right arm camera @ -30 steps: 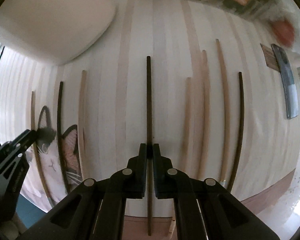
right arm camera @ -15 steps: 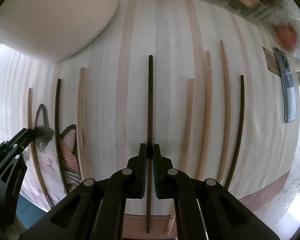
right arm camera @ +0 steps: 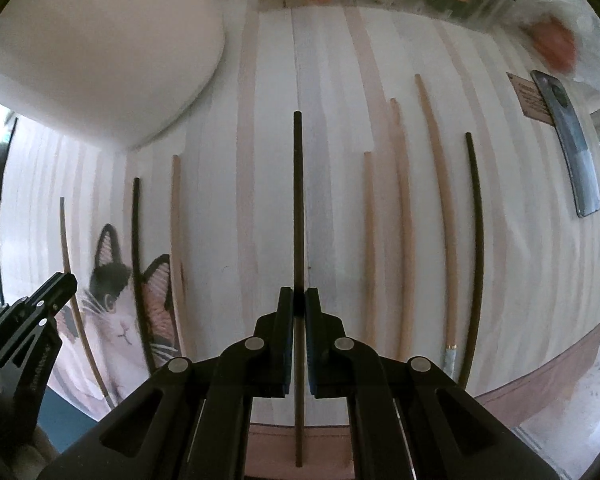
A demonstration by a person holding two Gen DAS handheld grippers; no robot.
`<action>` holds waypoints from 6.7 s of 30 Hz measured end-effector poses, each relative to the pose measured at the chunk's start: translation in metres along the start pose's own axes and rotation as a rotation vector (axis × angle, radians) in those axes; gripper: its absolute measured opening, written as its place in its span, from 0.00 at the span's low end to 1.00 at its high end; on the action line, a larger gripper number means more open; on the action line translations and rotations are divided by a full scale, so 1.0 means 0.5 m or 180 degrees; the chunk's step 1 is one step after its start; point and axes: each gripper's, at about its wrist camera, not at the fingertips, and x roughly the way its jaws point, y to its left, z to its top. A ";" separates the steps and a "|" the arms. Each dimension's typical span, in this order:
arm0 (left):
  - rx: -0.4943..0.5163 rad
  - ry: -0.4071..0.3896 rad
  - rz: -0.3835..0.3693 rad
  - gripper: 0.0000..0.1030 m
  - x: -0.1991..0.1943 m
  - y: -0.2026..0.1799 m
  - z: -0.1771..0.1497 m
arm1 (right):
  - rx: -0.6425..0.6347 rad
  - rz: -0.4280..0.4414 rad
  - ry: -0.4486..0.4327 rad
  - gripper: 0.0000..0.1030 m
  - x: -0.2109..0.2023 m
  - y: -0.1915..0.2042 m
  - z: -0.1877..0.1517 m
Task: Organize utensils
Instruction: 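Grasp a light wooden chopstick with left tool while right tool grasps a dark chopstick, then lift both chopsticks and carry them above the cream holder, then lower both chopsticks into the holder slots and open both tools, then grasp a dark chopstick with left tool while right tool grasps a light wooden chopstick, then lift both held chopsticks off the mat toward the cream holder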
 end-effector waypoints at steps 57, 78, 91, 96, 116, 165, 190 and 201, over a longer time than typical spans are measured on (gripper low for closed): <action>-0.0291 -0.1885 -0.0878 0.03 -0.537 0.112 0.356 | -0.0287 0.0777 -0.2321 0.05 -0.662 0.122 0.267; -0.0645 -0.1852 -0.0426 0.85 -0.509 0.174 0.269 | -0.0030 0.0519 -0.1947 0.50 -0.584 0.026 0.223; -0.0485 -0.1182 -0.0063 1.00 -0.284 0.086 0.134 | 0.0323 0.0167 -0.1594 0.78 -0.382 -0.109 0.078; -0.0302 -0.0787 -0.0045 1.00 -0.184 0.022 0.092 | 0.0364 0.0159 -0.1144 0.64 -0.277 -0.150 0.048; -0.0040 0.0171 -0.0292 0.03 0.049 -0.089 -0.002 | 0.0024 0.0279 -0.0035 0.26 -0.036 -0.124 -0.014; -0.0007 0.0317 -0.0327 0.04 0.046 0.039 -0.019 | -0.0427 -0.0368 0.0300 0.07 0.061 0.072 -0.007; -0.0026 0.0039 -0.0207 0.03 -0.001 0.041 0.006 | -0.0401 -0.0182 -0.0087 0.07 -0.030 0.041 -0.018; -0.0207 -0.0580 -0.0226 0.03 -0.165 0.095 0.024 | -0.0383 -0.0100 -0.0773 0.07 -0.174 0.031 -0.025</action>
